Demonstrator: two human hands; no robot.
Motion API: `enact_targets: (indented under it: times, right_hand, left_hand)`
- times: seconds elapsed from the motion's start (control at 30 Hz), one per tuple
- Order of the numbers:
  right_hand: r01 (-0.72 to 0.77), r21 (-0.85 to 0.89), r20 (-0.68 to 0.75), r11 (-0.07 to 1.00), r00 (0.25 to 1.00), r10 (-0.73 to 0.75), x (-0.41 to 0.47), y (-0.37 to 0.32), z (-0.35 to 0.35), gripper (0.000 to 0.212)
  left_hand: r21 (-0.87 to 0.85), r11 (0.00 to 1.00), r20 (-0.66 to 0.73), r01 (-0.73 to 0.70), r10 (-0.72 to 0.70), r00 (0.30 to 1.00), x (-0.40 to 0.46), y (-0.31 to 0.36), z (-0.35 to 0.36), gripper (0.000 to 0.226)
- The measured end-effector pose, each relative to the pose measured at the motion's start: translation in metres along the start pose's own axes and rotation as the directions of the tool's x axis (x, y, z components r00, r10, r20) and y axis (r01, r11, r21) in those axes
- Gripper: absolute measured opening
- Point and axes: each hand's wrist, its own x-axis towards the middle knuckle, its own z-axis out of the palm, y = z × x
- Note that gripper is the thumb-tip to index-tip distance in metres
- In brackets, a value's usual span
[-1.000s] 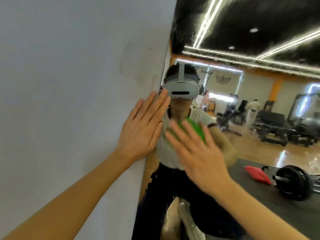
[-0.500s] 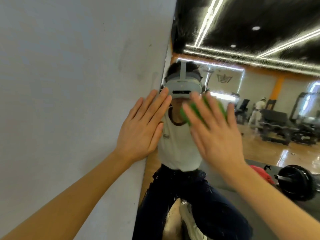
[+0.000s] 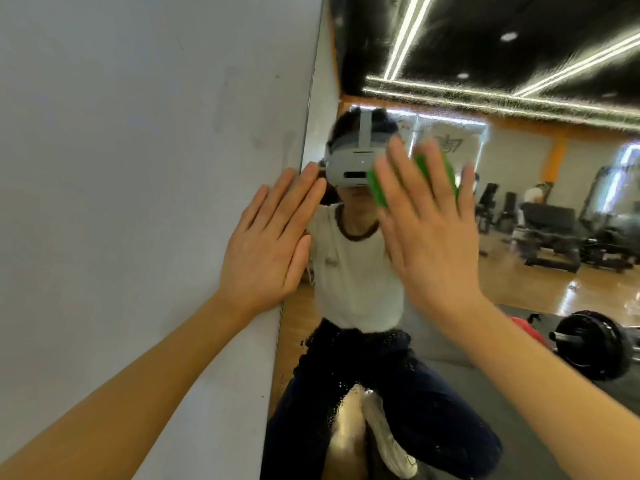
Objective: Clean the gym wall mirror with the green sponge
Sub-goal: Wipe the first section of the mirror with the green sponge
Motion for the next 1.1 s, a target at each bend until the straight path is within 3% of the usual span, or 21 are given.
enact_targets:
  times: [0.07,0.13,0.27,0.37,0.53,0.73,0.83,1.0,1.1]
  right_hand:
    - [-0.128,0.036,-0.043,0.991,0.991,0.129,0.023,0.001,0.003,0.049]
    - [-0.131,0.067,-0.034,0.989,0.990,0.134,-0.001,-0.011,0.003,0.051]
    - [0.050,0.074,0.101,0.996,0.993,-0.058,-0.099,-0.033,-0.004,0.056]
    - [0.143,-0.016,0.090,0.990,0.986,-0.141,-0.068,-0.002,-0.005,0.057]
    - [-0.176,0.014,-0.076,0.984,0.981,0.177,0.027,0.033,-0.005,0.049]
    - [0.014,0.042,0.091,0.999,0.996,-0.018,-0.114,-0.006,-0.012,0.069]
    - [0.100,0.019,0.101,0.995,0.990,-0.101,-0.098,0.011,-0.014,0.065]
    - [-0.159,0.032,-0.078,0.987,0.984,0.161,0.015,0.057,-0.013,0.050]
    - [-0.160,0.077,-0.075,0.984,0.983,0.165,-0.022,0.047,-0.013,0.052]
  left_hand:
    - [0.003,1.000,-0.004,0.002,-0.002,1.000,0.000,0.001,-0.001,0.057]
    - [-0.001,1.000,-0.001,0.006,-0.006,1.000,0.000,0.001,-0.002,0.057]
    - [-0.017,1.000,0.001,0.018,-0.018,1.000,0.001,0.002,-0.004,0.056]
    - [-0.019,1.000,-0.009,0.020,-0.020,1.000,0.001,0.003,-0.005,0.057]
    - [-0.025,0.999,0.000,0.033,-0.033,0.999,0.001,0.003,-0.007,0.058]
    - [-0.127,0.991,0.057,0.038,-0.031,0.998,0.005,0.029,-0.019,0.063]
    - [-0.139,0.990,0.046,-0.035,0.042,0.998,0.024,0.064,-0.012,0.062]
    - [-0.204,0.971,-0.002,0.127,-0.130,0.992,0.054,0.105,0.009,0.059]
    - [-0.140,0.984,0.026,0.109,-0.106,0.994,0.049,0.104,0.020,0.057]
